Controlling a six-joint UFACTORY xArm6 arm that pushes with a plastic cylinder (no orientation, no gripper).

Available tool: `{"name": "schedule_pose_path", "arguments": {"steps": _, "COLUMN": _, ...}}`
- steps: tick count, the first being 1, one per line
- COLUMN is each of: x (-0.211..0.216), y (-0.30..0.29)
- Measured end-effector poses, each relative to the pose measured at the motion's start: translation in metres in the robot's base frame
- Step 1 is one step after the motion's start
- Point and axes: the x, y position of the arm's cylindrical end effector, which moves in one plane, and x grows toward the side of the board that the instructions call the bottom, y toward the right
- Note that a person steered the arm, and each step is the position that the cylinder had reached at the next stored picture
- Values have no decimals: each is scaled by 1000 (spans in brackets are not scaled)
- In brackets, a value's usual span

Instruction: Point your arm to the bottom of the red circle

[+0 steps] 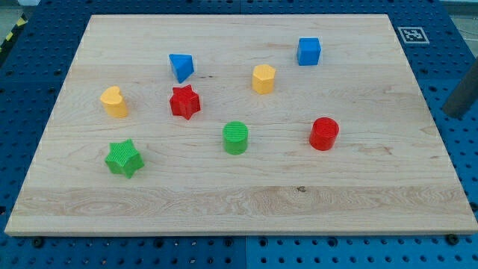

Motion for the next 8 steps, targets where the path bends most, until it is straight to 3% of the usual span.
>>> {"name": "schedule_pose_path", "arguments": {"steps": 2, "x": 29, "y": -13}}
{"name": "schedule_pose_path", "arguments": {"steps": 4, "x": 73, "y": -61}}
{"name": "schedule_pose_path", "arguments": {"steps": 5, "x": 73, "y": -62}}
{"name": "schedule_pose_path", "arguments": {"steps": 8, "x": 97, "y": -142}}
